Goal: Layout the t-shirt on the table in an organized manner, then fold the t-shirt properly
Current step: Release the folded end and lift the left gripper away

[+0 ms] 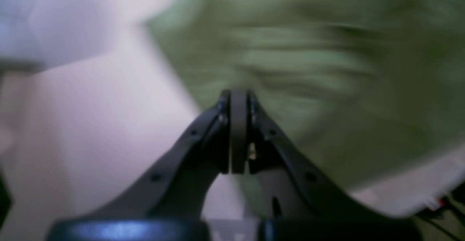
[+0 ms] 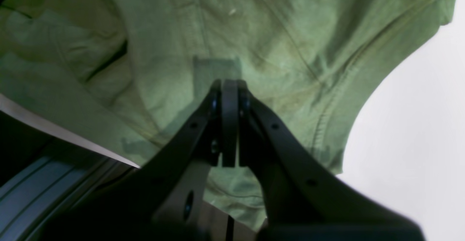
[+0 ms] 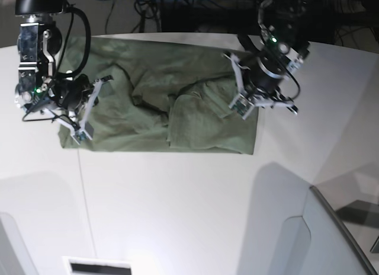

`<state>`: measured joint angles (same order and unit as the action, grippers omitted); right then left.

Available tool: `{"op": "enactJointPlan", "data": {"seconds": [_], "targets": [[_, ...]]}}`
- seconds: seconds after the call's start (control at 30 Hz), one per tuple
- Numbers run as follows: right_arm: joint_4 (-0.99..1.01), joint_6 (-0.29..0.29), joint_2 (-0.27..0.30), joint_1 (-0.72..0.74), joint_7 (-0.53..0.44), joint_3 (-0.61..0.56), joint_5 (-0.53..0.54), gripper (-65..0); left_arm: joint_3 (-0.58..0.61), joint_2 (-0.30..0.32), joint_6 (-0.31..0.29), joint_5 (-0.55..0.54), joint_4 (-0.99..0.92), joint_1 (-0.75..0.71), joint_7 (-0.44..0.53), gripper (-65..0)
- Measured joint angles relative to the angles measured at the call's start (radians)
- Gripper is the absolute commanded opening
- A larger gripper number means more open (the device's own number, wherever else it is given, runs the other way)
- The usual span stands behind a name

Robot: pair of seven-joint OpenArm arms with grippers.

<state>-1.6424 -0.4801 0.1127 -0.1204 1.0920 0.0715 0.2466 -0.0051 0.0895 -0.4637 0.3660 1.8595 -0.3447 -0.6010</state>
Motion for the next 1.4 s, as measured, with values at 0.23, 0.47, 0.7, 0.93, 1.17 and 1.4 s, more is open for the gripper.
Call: {"op": "enactJointPlan", "data": {"seconds": [0.23,0.47,0.7,0.93,1.17,1.4], "targets": [[0.000,0.000,0.000,-0.003,0.001,-0.003,-0.004,-64.8,-0.056,-0.005,-0.007,-0.002,-0.181,0.150,0.005,-65.0],[0.000,0.000,0.000,-0.003,0.000,0.001,-0.001,-64.8,-0.057,-0.008,-0.034,-0.111,-0.314,0.200,0.000,-65.0],[0.059,0.000,0.002,0.000,-0.001,0.001,-0.002,-64.8,-0.045,0.027,-0.032,-0.217,-0.344,0.177,-0.005,-65.0],[0.090,0.000,-0.001,0.017,-0.005,-0.002,0.000,-64.8,0.000,0.028,-0.068,-0.212,-0.283,0.091,-0.009,-65.0],[0.090,0.000,0.000,0.020,-0.005,-0.002,-0.001,-64.8,0.083,0.028,-0.068,-0.210,-0.242,0.018,-0.010,-65.0],[0.090,0.001,0.000,0.026,-0.004,-0.001,0.000,-64.8,0.217,0.030,-0.067,-0.214,-0.149,-0.036,-0.009,-65.0]]}}
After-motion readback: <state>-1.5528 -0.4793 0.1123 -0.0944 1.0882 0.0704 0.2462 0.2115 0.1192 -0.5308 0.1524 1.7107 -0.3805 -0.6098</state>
